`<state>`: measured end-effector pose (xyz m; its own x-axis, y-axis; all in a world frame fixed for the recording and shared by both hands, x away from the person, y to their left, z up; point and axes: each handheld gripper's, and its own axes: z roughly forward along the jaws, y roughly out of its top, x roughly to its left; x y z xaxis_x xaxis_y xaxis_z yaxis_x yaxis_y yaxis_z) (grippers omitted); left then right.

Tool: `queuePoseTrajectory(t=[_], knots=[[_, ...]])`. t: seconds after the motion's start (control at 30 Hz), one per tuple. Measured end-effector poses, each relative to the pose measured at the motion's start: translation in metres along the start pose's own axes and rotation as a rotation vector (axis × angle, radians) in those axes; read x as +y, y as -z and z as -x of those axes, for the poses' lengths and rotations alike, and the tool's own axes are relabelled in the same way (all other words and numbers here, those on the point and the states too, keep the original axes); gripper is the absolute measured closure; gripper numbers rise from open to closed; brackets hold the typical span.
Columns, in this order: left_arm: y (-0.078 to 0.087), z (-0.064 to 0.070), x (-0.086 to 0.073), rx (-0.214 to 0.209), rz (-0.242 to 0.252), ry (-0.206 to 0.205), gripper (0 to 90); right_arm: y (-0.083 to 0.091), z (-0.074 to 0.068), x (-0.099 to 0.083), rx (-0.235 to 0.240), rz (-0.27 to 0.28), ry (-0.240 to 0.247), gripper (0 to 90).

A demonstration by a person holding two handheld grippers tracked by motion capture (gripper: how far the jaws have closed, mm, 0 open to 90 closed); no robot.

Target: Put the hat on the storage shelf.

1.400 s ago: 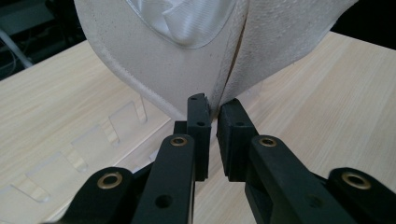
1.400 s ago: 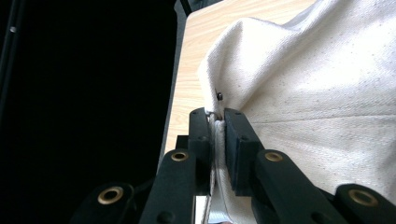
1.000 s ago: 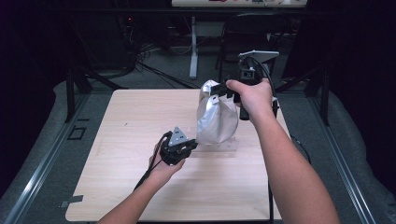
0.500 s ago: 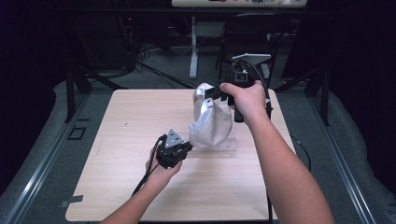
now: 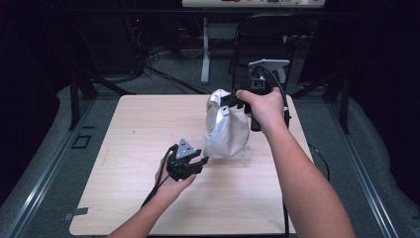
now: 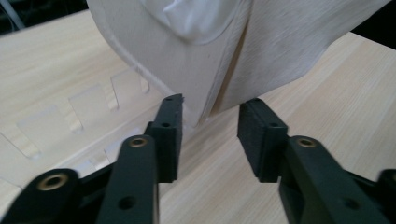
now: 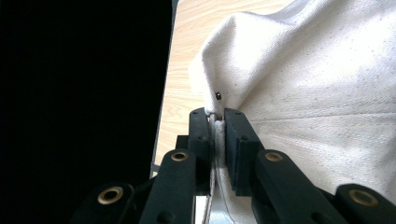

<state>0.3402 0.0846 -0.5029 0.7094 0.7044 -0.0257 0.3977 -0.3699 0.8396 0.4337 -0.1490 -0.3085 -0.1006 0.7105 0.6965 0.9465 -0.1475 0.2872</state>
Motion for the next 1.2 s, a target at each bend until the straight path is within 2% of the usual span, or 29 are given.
queuePoseTrajectory(t=[0.03, 0.13, 0.33, 0.37, 0.43, 0.5, 0.53, 0.57, 0.63, 0.67, 0.8, 0.93, 1.03, 1.07, 1.1, 1.13, 1.2], knots=[[0.001, 0.001, 0.001, -0.001, 0.003, -0.011, 58.7, 0.000, 0.000, 0.000, 0.000, 0.000, 0.000, 82.2], [-0.001, 0.009, 0.006, -0.007, 0.013, -0.046, 50.2, -0.001, 0.000, -0.001, 0.004, 0.007, 0.001, 82.2], [-0.009, 0.016, 0.012, 0.041, 0.002, -0.084, 48.5, -0.004, -0.001, -0.001, 0.005, -0.005, 0.007, 82.2], [-0.011, 0.016, 0.013, 0.050, -0.002, -0.079, 48.5, -0.004, -0.001, -0.001, 0.005, -0.005, 0.007, 82.2], [-0.015, 0.015, 0.014, 0.066, -0.011, -0.078, 58.0, -0.006, -0.001, -0.002, 0.004, -0.008, 0.006, 82.2], [-0.017, 0.013, 0.014, 0.088, -0.019, -0.072, 61.2, -0.006, -0.001, -0.002, 0.004, -0.010, 0.007, 82.2], [-0.017, 0.013, 0.013, 0.092, -0.018, -0.065, 70.4, -0.006, 0.000, -0.002, 0.006, -0.011, 0.008, 82.1], [-0.017, 0.012, 0.013, 0.095, -0.021, -0.058, 70.4, -0.006, 0.000, -0.002, 0.006, -0.011, 0.008, 82.1], [-0.017, 0.012, 0.013, 0.115, -0.024, -0.058, 79.7, -0.006, 0.000, -0.002, 0.001, -0.016, 0.011, 82.1], [-0.017, 0.011, 0.013, 0.110, -0.025, -0.033, 81.2, -0.007, 0.001, -0.002, 0.003, -0.014, 0.007, 82.1], [-0.020, 0.011, 0.010, 0.104, -0.054, -0.016, 84.4, -0.009, 0.005, -0.004, -0.003, -0.017, 0.004, 82.2], [-0.021, 0.008, 0.009, 0.082, -0.071, 0.021, 85.6, -0.013, 0.009, -0.004, -0.013, -0.032, 0.009, 82.2], [-0.022, 0.006, 0.009, 0.078, -0.082, 0.026, 85.8, -0.016, 0.010, -0.005, -0.010, -0.027, 0.004, 82.2], [-0.023, 0.004, 0.006, 0.065, -0.085, 0.044, 85.9, -0.019, 0.012, -0.005, -0.029, -0.034, 0.013, 82.2], [-0.023, 0.004, 0.006, 0.065, -0.085, 0.044, 85.9, -0.020, 0.012, -0.005, -0.031, -0.036, 0.005, 82.2], [-0.023, 0.001, 0.004, 0.053, -0.089, 0.069, 85.9, -0.022, 0.014, -0.005, -0.030, -0.045, 0.005, 82.2], [-0.027, -0.001, 0.001, 0.060, -0.123, 0.064, 85.9, -0.025, 0.016, -0.006, -0.033, -0.050, 0.003, 82.2]])
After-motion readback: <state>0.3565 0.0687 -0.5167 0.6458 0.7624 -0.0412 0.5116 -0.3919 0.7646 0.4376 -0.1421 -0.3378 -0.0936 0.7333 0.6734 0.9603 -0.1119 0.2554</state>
